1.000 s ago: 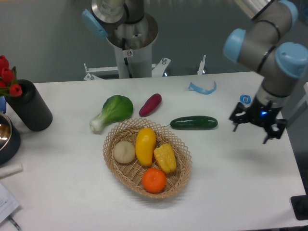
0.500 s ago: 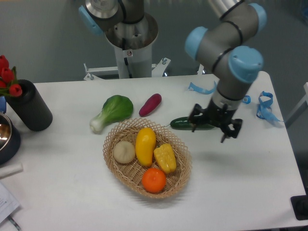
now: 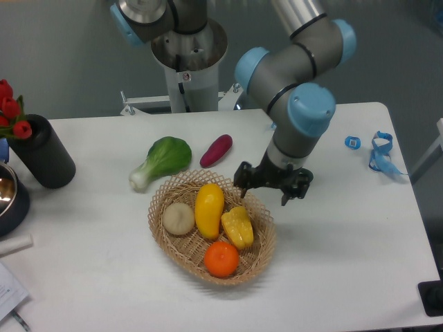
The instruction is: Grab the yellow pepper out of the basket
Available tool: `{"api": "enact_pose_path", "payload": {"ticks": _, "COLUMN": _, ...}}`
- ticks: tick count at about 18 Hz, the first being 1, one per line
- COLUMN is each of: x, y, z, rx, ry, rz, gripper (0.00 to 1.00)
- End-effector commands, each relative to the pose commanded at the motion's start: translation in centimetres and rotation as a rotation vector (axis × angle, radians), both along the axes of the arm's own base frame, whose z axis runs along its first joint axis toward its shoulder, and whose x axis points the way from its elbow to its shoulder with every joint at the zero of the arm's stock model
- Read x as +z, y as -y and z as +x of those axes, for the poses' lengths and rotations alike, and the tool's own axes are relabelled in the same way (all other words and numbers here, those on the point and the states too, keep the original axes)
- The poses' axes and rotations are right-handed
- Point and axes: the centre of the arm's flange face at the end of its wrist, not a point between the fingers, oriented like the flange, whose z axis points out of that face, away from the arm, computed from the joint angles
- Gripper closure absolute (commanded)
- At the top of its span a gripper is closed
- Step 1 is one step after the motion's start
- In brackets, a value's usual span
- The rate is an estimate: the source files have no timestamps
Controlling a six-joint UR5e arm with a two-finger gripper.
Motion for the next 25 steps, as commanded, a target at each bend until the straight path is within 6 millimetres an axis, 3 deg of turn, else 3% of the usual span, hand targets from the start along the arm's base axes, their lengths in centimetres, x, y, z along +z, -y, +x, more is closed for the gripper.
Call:
{"api": "enact_pose_path", "payload": {"ticks": 3, "x": -0.2, "y": -1.6, "z": 1.0, "rx": 0.026, "ry": 0.008, "rz": -0.008, "gripper": 0.00}}
{"api": "enact_pose_path", "payload": {"ticks": 9, "x": -1.7, "y": -2.9, "z": 1.6, "rx": 0.035, "ry": 0.025, "rz": -0.026, "gripper": 0.00}}
{"api": "enact_pose_path", "payload": {"ticks": 20, "x": -3.8, "y": -3.8, "z": 1.5, "rx": 0.026, "ry": 0.034, "rz": -0.061, "gripper": 0.01}}
{"api": "enact_pose_path", "payload": {"ticks": 23, "x": -3.9, "y": -3.8, "z": 1.5, "rx": 0.027, "ry": 0.037, "rz": -0.063, "gripper": 0.20}}
{"api": "enact_pose_path", "payload": {"ticks": 24, "x": -4.0, "y": -3.9, "z": 1.6, "rx": 0.032, "ry": 0.039, "rz": -0.065, "gripper": 0.38}}
{"api": "enact_pose_path", "payload": {"ticks": 25, "x": -4.0, "y": -3.9, "z": 1.6, "rx": 0.051, "ry": 0.041, "rz": -0.068, "gripper": 0.47}}
